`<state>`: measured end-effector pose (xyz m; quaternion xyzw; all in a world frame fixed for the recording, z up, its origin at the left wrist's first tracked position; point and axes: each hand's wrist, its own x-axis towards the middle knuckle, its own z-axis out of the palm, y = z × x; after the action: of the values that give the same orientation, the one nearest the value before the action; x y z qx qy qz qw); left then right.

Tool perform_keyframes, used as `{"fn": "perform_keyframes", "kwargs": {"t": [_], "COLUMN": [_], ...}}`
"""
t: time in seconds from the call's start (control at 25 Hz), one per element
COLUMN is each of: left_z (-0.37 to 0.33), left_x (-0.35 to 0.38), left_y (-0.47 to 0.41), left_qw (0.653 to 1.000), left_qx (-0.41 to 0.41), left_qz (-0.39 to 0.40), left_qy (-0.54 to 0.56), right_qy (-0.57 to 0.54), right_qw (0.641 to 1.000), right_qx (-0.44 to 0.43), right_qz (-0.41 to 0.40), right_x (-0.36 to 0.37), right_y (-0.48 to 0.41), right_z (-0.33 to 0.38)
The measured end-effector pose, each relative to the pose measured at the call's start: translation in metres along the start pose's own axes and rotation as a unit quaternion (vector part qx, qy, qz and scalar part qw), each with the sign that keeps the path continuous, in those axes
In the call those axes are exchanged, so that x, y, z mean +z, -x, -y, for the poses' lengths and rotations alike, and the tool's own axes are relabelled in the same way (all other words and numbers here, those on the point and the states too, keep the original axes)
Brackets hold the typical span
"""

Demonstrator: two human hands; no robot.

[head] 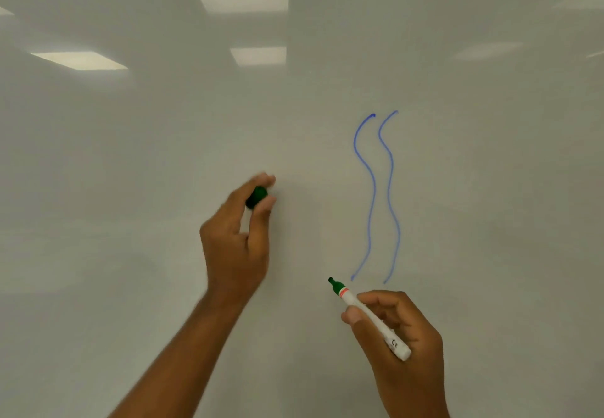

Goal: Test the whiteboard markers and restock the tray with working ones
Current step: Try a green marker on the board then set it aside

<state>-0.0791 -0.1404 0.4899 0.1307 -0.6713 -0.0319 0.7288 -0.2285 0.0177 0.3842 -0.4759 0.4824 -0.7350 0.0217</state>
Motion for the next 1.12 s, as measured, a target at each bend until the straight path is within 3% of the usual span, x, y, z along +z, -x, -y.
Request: {"fn": "perform_keyframes", "kwargs": {"t": [0.04,0.12,0.2,0.28,0.36,0.4,0.48,0.88,1.12], "left_z": [-0.01,-0.031,-0.051,-0.068,-0.085,-0.094,-0.11,-0.14,-0.142], "left_x": [0.0,0.001,-0.002,-0.006,-0.009,-0.01,-0.012,-0.008,-0.008], "left_y": [0.025,0.07,0.101,0.118,0.127,0.131,0.137,0.16,0.18], "left_qw": [0.994,0.946,0.857,0.732,0.595,0.546,0.503,0.545,0.603], "left_qx": [-0.086,-0.264,-0.42,-0.549,-0.626,-0.64,-0.647,-0.663,-0.641], "left_qz": [0.003,0.003,-0.005,-0.031,-0.067,-0.077,-0.077,-0.049,-0.033], "left_qy": [0.064,0.188,0.299,0.401,0.5,0.535,0.568,0.511,0.473], "right_qy": [-0.007,-0.011,-0.006,-0.002,0.019,0.035,0.071,0.14,0.184], "right_qw": [1.0,1.0,1.0,1.0,0.999,0.999,0.996,0.986,0.977], "right_qx": [0.004,0.007,0.004,0.001,-0.005,-0.01,-0.02,0.008,-0.062], "right_qz": [0.001,0.008,0.01,0.015,0.025,0.035,0.055,0.087,0.085], "right_x": [-0.005,-0.013,-0.02,-0.026,-0.03,-0.032,-0.035,-0.046,-0.046], "right_y": [0.006,0.019,0.032,0.046,0.062,0.07,0.081,0.092,0.094], "right_z": [0.0,0.003,0.006,0.006,0.01,0.012,0.016,0.024,0.023]}}
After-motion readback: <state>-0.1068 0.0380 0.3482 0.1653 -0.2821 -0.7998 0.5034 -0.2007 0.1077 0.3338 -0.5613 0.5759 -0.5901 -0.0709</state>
